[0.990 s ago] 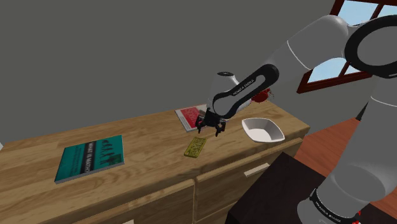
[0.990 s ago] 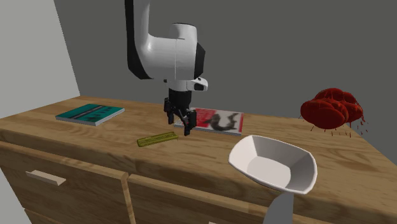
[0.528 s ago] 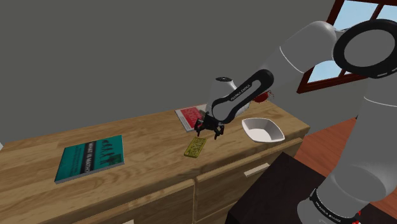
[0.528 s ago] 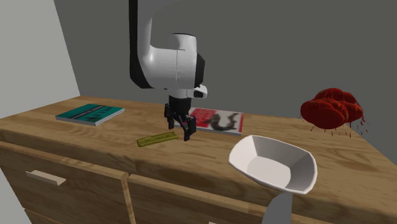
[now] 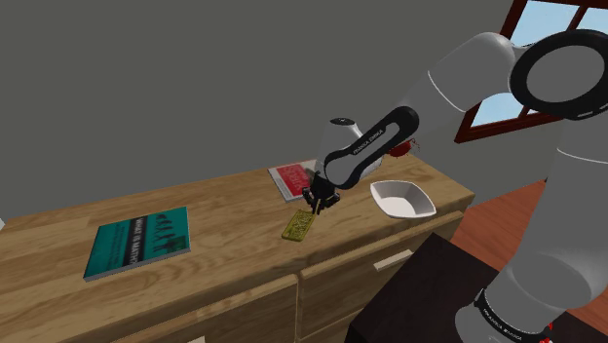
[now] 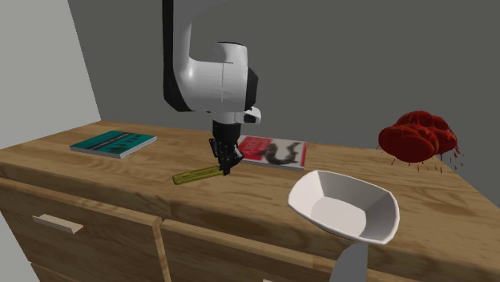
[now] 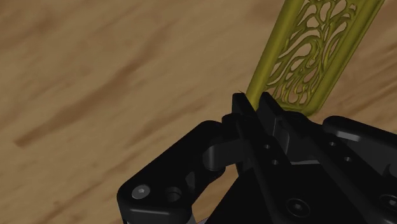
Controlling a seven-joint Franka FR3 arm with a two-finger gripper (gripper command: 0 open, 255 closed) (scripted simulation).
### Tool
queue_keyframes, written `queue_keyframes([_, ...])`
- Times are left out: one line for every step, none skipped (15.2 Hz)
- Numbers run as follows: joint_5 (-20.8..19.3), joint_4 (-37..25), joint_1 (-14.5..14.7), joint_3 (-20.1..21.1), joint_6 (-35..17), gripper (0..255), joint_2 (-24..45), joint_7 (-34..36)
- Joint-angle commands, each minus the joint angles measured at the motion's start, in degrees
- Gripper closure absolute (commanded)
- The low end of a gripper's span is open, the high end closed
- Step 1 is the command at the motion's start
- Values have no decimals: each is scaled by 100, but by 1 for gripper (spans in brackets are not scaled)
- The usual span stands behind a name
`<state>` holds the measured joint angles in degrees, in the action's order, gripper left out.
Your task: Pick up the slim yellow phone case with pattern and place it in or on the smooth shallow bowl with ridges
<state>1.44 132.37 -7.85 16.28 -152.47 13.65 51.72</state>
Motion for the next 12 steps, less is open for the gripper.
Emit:
queue_keyframes([0,0,0,0,0,255,1,0])
queue_keyframes([0,0,0,0,-1,255,1,0])
queue_keyframes([0,0,0,0,-1,255,1,0])
queue_keyframes([0,0,0,0,-1,255,1,0])
queue_keyframes([0,1,-1,0,-1,255,1,-1])
queue_keyframes([0,0,1,0,-1,255,1,1])
queue_keyframes([27,-5,-10,13,69,255,-66,-14])
queue_keyframes([54,-12,-20,26,141,255,-133,-29])
queue_keyframes([81,-21,-30,37,213,255,-199,-43])
queue_keyframes([107,-30,-39,48,286,255,-263,-57])
queue_keyframes([132,-41,-47,58,359,255,-328,-70])
queue_keyframes([157,-53,-54,66,432,255,-391,-83])
